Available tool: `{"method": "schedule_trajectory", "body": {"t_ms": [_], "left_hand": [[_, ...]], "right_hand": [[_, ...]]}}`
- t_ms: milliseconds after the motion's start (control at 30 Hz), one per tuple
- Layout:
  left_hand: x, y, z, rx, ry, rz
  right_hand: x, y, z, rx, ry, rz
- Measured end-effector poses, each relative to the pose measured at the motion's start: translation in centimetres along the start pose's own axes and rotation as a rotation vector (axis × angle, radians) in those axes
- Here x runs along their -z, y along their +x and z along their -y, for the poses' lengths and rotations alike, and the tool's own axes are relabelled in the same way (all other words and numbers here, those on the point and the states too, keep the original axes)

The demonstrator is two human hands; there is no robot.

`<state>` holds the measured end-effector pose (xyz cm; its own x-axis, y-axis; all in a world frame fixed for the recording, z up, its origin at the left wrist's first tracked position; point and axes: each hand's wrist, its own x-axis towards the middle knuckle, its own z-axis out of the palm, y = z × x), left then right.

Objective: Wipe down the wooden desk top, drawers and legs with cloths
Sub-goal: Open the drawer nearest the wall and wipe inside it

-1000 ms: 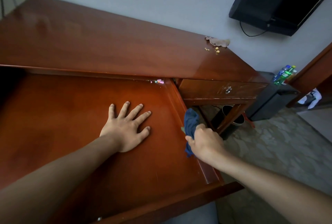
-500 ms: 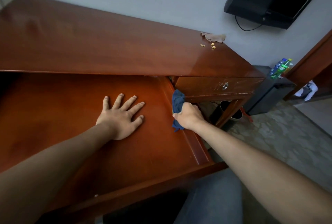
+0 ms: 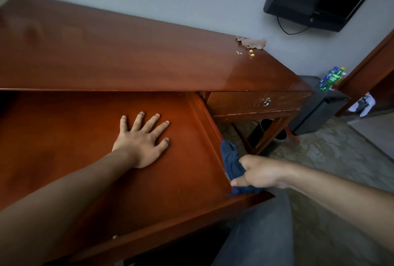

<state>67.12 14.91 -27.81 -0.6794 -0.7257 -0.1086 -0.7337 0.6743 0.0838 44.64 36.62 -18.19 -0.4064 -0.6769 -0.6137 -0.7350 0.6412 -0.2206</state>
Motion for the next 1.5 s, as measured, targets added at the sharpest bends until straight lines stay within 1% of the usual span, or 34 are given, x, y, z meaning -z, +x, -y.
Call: {"method": "schedule_trajectory", "body": {"t_ms": [33,67,100,133,200,267,300,333,367,400,467,533,600,633,767,833,900,1033,1100,1167,1233,1333,1367,1433,1500], "left_hand": [[-0.1,-0.4,-0.4,0.0,0.002,-0.002],[-0.3,-0.7,-0.7,0.0,0.003,-0.005],[-0.4,-1.0,-0.9,0.0,0.005,-0.005],[-0.6,-1.3,-1.1,0.0,0.008,-0.004],[-0.7,-2.0,-1.4,0.0,0.009,-0.003],[-0.7,-2.6,-1.7,0.003,0.006,-0.006],[-0.8,-2.9,-1.8,0.004,0.007,-0.006],[-0.8,-3.2,-2.0,0.005,0.009,-0.005],[-0.8,-3.5,-2.2,0.004,0.013,-0.007],[-0.7,-3.7,-2.2,0.003,0.016,-0.008],[-0.6,-3.9,-2.2,0.006,0.012,-0.007],[-0.5,-3.6,-2.1,0.013,0.008,-0.004],[-0.6,-3.3,-1.9,0.015,0.003,-0.003],[-0.6,-3.1,-1.8,0.012,0.002,-0.003],[-0.5,-2.6,-1.4,0.012,0.007,-0.004],[-0.5,-2.3,-1.2,0.012,0.004,-0.006],[-0.4,-1.9,-1.1,0.012,0.005,-0.005],[-0.2,-1.4,-0.5,0.012,-0.001,-0.006],[-0.3,-1.4,-0.6,0.008,-0.004,-0.007],[-0.4,-1.4,-0.6,0.007,-0.002,-0.013],[-0.5,-1.2,-0.3,0.01,-0.001,-0.01],[-0.4,-0.3,0.2,0.012,-0.009,-0.011],[-0.4,-0.1,0.4,0.012,-0.009,-0.008],[-0.4,0.5,0.7,0.009,-0.002,-0.002],[-0.4,1.1,1.0,0.008,0.0,-0.001]], "right_hand": [[0.8,-0.2,0.1,-0.013,-0.07,-0.018],[1.6,-0.1,0.2,-0.013,-0.122,-0.075],[2.3,-0.1,0.4,0.019,-0.138,-0.169],[2.9,0.0,0.8,0.08,-0.119,-0.289],[3.7,0.7,2.3,0.227,-0.119,-0.586],[4.2,2.7,4.6,0.366,-0.272,-0.832],[4.3,4.2,6.1,0.411,-0.378,-0.899],[4.3,5.7,7.5,0.441,-0.489,-0.92],[4.3,7.3,8.8,0.465,-0.608,-0.893],[4.0,9.0,9.8,0.47,-0.724,-0.82],[3.2,11.5,10.4,0.472,-0.857,-0.696],[2.4,12.4,9.5,0.499,-0.831,-0.666],[1.8,11.8,7.5,0.609,-0.812,-0.644],[1.6,11.2,6.1,0.665,-0.795,-0.607],[1.0,6.8,1.6,0.791,-0.704,-0.351],[0.5,3.9,0.2,0.838,-0.763,-0.258],[0.0,1.2,-1.1,0.876,-0.798,-0.202],[-0.2,-1.4,-1.8,0.868,-0.727,-0.055],[0.6,-1.2,-1.5,0.816,-0.696,0.04],[1.5,-1.1,-1.2,0.751,-0.628,0.095],[1.7,-1.6,-1.2,0.676,-0.643,0.06],[0.8,-2.4,-2.4,0.635,-0.652,-0.13],[0.5,-2.6,-2.6,0.61,-0.631,-0.163],[0.8,-2.8,-2.6,0.574,-0.462,-0.242],[1.6,-3.5,-2.5,0.561,-0.174,-0.371]]}}
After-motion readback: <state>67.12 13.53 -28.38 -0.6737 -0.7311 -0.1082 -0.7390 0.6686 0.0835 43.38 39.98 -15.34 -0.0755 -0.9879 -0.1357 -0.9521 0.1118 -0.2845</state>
